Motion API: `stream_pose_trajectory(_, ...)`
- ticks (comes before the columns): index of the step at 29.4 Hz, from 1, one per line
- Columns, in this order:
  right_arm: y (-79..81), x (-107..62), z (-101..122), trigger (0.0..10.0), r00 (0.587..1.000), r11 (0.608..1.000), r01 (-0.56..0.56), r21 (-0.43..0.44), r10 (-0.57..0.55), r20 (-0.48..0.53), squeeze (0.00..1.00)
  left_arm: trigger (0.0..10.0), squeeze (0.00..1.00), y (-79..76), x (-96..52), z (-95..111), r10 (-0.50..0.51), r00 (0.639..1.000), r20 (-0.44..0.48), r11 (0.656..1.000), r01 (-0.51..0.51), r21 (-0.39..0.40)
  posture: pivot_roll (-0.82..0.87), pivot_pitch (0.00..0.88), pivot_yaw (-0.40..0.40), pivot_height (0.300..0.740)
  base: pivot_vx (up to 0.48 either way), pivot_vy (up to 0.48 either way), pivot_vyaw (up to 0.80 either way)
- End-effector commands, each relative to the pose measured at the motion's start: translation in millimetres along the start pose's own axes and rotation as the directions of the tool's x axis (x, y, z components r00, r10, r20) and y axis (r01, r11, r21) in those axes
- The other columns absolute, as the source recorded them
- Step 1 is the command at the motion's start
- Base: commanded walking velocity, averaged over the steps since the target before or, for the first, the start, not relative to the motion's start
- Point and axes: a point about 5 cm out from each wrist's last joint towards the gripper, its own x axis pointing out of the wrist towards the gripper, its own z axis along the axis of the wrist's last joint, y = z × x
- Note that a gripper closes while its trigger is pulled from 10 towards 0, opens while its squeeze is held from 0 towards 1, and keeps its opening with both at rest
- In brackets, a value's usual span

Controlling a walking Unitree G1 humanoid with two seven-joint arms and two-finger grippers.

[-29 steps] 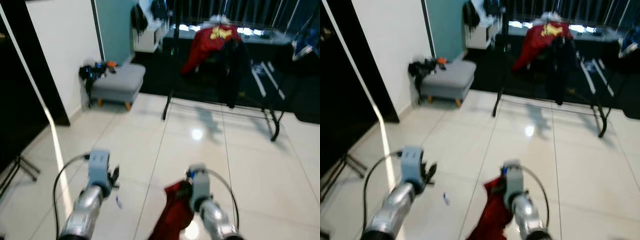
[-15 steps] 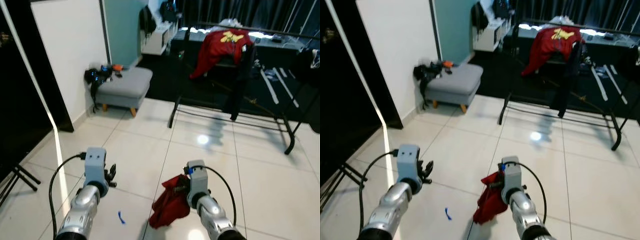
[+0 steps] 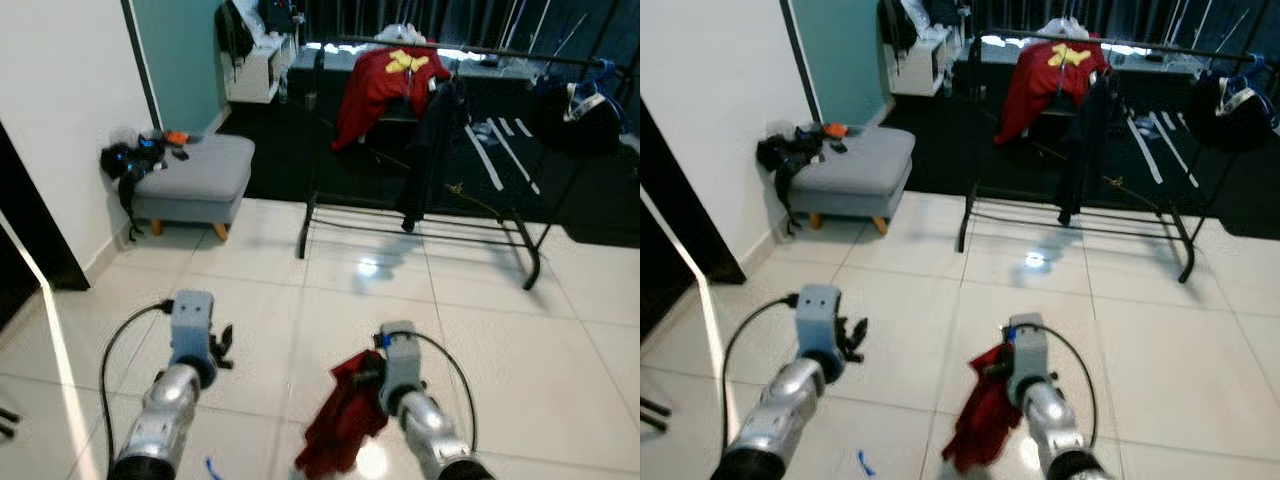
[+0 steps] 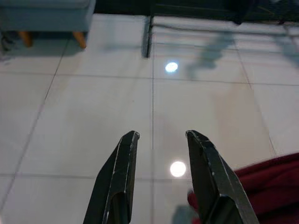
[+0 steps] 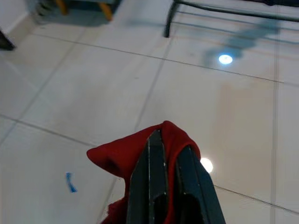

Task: Hang hanger

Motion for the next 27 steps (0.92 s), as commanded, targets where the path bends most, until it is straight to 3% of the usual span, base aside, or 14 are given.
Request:
stream_pose_trajectory(1, 8.4, 3.3, 6.7, 10.0, 0.999, 1.000, -0.021, 0.000, 0.021, 0.026, 0.00, 10.0, 0.00, 9.4, -3.9, -7.6, 0.026, 0.999, -0.034, 1.000, -0.025, 0.004, 0.12, 0.009, -0.002, 0.740, 0.319, 0.000, 0.00)
stream_pose_trajectory(27, 7.3, 3.3, 5.8, 10.0, 1.000, 1.000, -0.015, -0.008, 0.016, 0.015, 0.00, 10.0, 0.00, 4.7, -3.2, -9.4, -0.006, 0.999, -0.041, 1.000, 0.006, 0.003, 0.11, 0.001, 0.005, 0.740, 0.306, 0.000, 0.00)
